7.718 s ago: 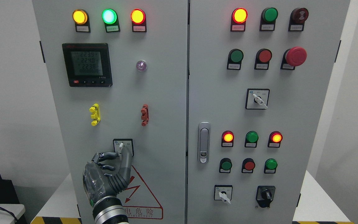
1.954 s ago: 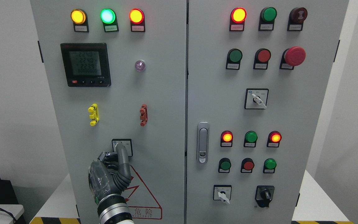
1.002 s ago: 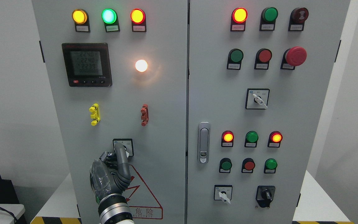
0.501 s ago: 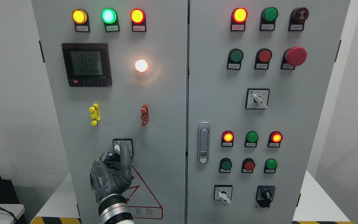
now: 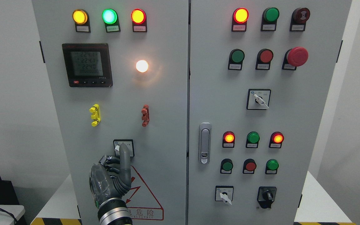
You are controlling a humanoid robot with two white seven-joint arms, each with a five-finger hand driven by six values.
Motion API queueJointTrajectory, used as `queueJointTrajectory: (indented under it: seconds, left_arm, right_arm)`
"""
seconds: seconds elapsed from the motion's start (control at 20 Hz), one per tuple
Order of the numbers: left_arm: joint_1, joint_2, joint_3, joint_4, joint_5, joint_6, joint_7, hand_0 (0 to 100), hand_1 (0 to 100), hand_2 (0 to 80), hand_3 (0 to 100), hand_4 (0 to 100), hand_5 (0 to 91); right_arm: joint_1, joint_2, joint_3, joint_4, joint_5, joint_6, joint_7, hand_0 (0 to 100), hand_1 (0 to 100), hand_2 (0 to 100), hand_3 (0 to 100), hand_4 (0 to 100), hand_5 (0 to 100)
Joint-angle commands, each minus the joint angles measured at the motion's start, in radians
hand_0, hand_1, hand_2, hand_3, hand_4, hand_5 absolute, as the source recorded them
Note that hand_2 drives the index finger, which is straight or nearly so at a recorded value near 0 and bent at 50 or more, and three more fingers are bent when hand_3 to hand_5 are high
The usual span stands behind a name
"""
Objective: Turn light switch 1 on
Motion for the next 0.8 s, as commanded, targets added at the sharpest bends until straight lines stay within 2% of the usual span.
queueJointTrajectory:
  seconds: [0.0,0.15,0.3,0.5,0.65,0.75]
  left_arm:
    - [0.072,0.001,0.004,-0.046,-0.003,-0.061,0.002,11,19,64.2,66,79,74.0]
    - [0.127,0.007,0.015,-0.051,-0.003,-0.138,0.000,11,19,64.6,66,79,73.9]
    - [0.207,0.015,0.056,-0.044,0.002,-0.261,-0.015,11,19,64.7,67,80,73.4]
    - [0.328,0.028,0.160,-0.002,0.039,-0.426,-0.092,12,20,63.1,75,82,71.7]
    - [0.448,0.045,0.260,0.058,0.053,-0.592,-0.199,12,21,59.8,83,86,68.2]
    - [0.526,0.054,0.346,0.116,0.054,-0.739,-0.272,11,22,54.9,85,84,61.1]
  right_arm:
    - [0.000,0.000,0.000,-0.001,-0.017,0.000,-0.003,12,39,0,0,0,0]
    - [0.000,0.000,0.000,0.001,-0.017,0.000,-0.001,12,39,0,0,0,0]
    - [0.000,0.000,0.000,-0.001,-0.017,0.000,-0.003,12,39,0,0,0,0]
    - [0.000,0.000,0.000,0.001,-0.018,0.000,-0.003,12,39,0,0,0,0]
    - [0.000,0.000,0.000,0.001,-0.018,0.000,-0.003,12,39,0,0,0,0]
    - [0.000,0.000,0.000,0.001,-0.017,0.000,-0.003,12,39,0,0,0,0]
